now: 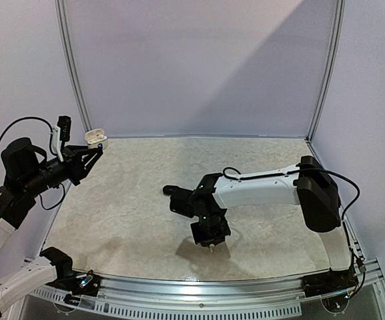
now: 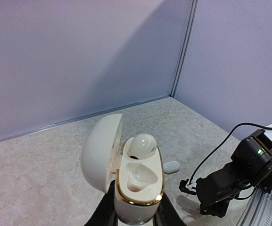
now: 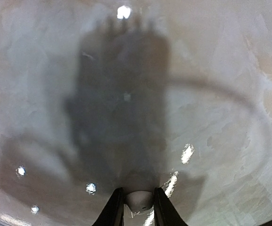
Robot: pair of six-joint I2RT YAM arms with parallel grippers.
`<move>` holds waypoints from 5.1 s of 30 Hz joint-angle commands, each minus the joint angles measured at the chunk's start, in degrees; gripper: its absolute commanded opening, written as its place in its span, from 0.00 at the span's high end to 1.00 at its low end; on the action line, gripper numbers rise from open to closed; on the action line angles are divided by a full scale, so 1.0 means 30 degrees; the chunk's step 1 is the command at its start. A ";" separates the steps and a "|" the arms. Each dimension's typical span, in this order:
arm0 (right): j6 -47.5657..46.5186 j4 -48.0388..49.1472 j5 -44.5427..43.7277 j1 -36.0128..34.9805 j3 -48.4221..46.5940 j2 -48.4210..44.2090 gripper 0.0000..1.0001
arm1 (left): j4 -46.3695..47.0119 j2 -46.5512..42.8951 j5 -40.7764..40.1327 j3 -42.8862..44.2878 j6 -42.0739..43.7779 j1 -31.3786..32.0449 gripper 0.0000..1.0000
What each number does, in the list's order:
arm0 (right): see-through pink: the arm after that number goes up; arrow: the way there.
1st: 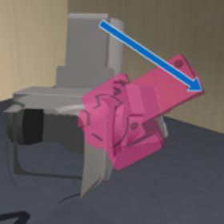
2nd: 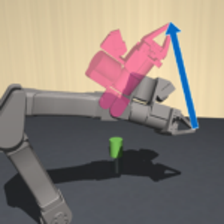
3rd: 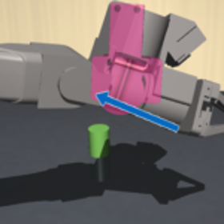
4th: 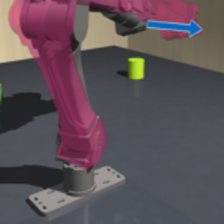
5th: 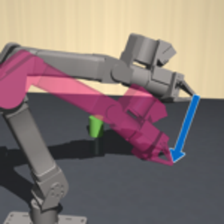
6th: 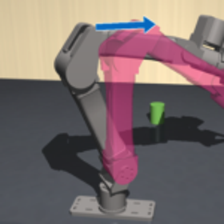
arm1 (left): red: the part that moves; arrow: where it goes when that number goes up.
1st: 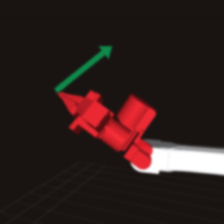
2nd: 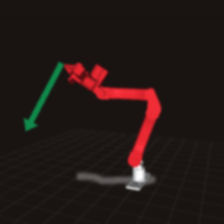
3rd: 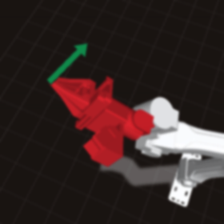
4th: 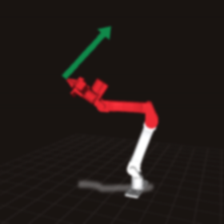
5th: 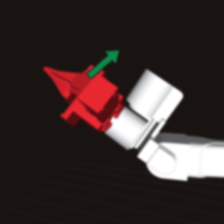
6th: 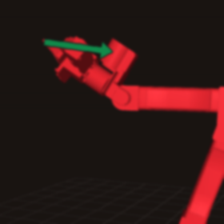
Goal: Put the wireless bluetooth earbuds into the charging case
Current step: Pick up the left earbud from the center of the board, then insert the left earbud into the left side groove of the charging case.
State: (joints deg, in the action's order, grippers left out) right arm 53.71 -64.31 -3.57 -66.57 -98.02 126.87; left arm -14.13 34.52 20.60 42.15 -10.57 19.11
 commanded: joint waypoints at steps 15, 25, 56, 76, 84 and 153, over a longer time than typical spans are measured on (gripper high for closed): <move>-0.3031 -0.0743 -0.3338 0.0054 -0.5770 -0.1477 1.00 | 0.0469 0.0053 0.1384 -0.0319 0.2259 0.1017 1.00; -1.1248 1.5377 -0.6920 -0.2012 -0.4646 -0.8324 1.00 | 0.2422 0.1272 -0.0174 0.0549 0.4832 0.4014 1.00; -1.8197 2.3954 -0.5330 -0.3659 -0.5528 -0.4404 1.00 | 0.5277 0.1866 -0.0893 0.1174 0.3596 0.5787 1.00; -1.8142 2.3363 -0.5041 -0.3498 -0.5972 -0.3890 1.00 | 0.5408 0.1676 -0.0267 0.1520 0.3607 0.5873 1.00; -1.8242 2.3114 -0.5208 -0.3423 -0.5642 -0.3824 1.00 | 0.5528 0.1649 -0.0372 0.1448 0.3581 0.5875 1.00; -1.7992 1.8217 -0.6670 -0.3295 -0.9490 -0.1455 0.75 | 0.4769 0.1940 -0.1126 0.1536 0.2271 0.5963 1.00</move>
State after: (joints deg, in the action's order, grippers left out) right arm -0.60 -4.36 -22.28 -76.49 -125.36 119.98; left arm -2.87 40.53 15.79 45.36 -3.18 35.64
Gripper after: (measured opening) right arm 0.256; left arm 0.235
